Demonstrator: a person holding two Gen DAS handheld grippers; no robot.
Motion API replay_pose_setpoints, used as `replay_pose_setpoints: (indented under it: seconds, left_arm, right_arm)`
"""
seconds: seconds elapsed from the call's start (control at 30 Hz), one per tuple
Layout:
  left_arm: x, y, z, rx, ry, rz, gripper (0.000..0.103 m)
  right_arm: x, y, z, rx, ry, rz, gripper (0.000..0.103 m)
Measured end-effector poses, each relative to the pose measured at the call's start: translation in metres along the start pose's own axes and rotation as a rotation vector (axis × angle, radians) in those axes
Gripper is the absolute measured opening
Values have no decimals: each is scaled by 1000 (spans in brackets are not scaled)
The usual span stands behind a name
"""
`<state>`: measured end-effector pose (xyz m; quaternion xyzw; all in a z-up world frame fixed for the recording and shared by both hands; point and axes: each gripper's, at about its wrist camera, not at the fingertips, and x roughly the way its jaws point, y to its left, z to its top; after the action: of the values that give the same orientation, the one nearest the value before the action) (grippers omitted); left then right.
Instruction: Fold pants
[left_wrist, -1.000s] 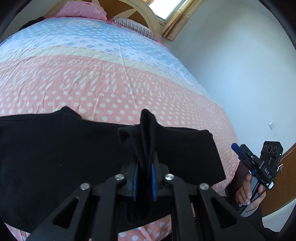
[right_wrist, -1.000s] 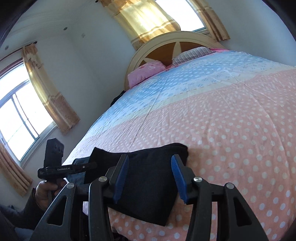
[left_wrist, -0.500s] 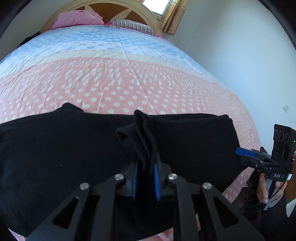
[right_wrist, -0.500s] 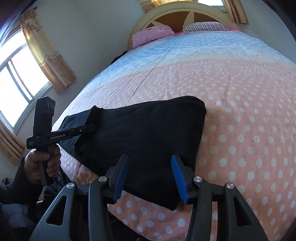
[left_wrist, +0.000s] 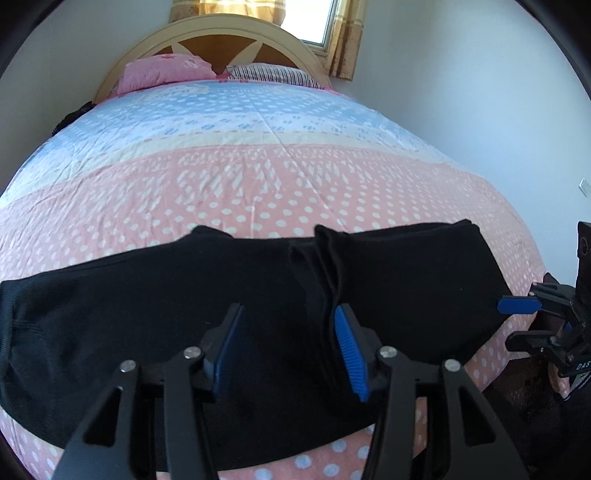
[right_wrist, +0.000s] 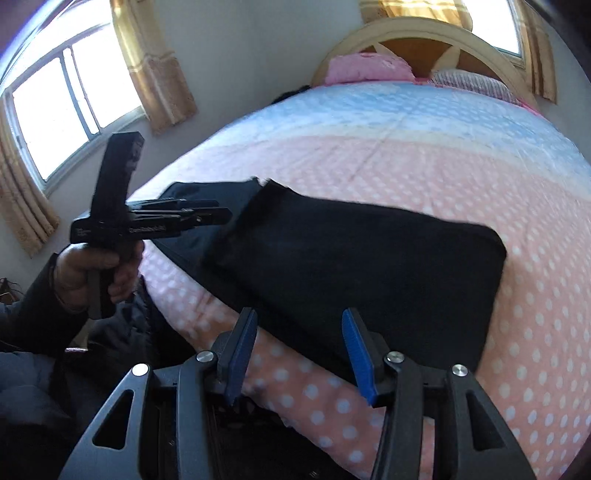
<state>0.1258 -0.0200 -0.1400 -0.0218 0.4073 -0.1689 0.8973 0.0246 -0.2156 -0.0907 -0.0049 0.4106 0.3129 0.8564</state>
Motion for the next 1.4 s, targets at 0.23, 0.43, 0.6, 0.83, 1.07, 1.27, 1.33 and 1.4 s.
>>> replay_pose_setpoints:
  seconds: [0.23, 0.43, 0.6, 0.83, 1.07, 1.27, 1.33, 1.4]
  left_arm:
    - [-48, 89, -5, -64, -58, 245, 69]
    - [-70, 184, -28, -177, -49, 455, 69]
    - [-64, 230, -48, -301, -17, 417, 69]
    - [-59, 229, -55, -378, -36, 299, 68]
    - [-52, 223, -54, -332, -34, 302, 68]
    - [-50, 223, -53, -310, -24, 305, 68]
    - [-48, 223, -52, -307, -24, 308, 68]
    - [-47, 222, -53, -304, -27, 314, 69]
  right_arm:
    - [60, 41, 21, -89, 83, 86, 50]
    - [73, 46, 18, -93, 137, 82, 50]
    - [70, 56, 43, -93, 57, 120, 50]
    - [108, 69, 60, -71, 138, 85, 50]
    - [112, 78, 46, -95, 139, 16, 24]
    - [103, 83, 47, -101, 110, 13, 7]
    - [106, 87, 44, -128, 131, -4, 7]
    - [113, 87, 42, -137, 134, -35, 7]
